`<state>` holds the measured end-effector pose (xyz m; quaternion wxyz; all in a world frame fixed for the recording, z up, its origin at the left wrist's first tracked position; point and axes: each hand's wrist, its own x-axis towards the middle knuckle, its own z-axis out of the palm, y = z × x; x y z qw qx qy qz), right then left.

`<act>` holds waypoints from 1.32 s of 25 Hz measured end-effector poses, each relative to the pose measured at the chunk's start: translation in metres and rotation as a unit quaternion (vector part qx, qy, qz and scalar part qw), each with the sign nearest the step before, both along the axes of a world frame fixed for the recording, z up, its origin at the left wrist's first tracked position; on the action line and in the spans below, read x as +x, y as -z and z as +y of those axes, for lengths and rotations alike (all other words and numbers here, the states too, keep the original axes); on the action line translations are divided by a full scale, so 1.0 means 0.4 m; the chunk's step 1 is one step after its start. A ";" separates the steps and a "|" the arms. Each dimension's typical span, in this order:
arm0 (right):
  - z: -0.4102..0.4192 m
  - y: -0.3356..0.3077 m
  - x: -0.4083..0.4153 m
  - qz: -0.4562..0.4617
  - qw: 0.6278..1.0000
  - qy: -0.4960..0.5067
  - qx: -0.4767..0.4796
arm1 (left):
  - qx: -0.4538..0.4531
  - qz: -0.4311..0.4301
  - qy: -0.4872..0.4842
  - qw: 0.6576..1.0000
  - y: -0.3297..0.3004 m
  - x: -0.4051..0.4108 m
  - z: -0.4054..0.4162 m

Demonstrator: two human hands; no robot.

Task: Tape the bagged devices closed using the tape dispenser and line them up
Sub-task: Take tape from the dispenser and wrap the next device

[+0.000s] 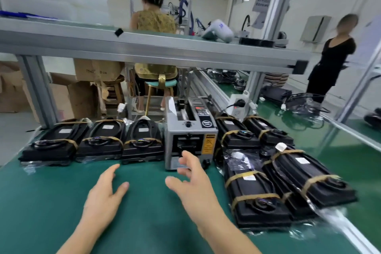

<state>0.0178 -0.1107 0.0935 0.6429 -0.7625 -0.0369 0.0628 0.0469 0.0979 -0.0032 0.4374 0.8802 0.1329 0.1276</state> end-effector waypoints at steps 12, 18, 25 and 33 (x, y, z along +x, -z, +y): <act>-0.694 -0.130 0.101 0.059 0.806 0.193 -0.556 | 0.135 -0.002 0.051 0.990 0.058 0.050 0.026; -0.735 -0.111 0.123 0.229 0.858 0.045 -0.457 | 0.155 -0.009 0.043 0.987 0.042 0.039 0.013; -0.663 -0.083 0.143 0.188 0.792 0.109 -0.571 | 0.166 -0.007 0.035 0.986 0.014 0.015 -0.006; -0.578 -0.140 0.048 0.089 0.825 0.080 -0.552 | 0.150 0.029 0.054 0.987 -0.025 0.004 -0.023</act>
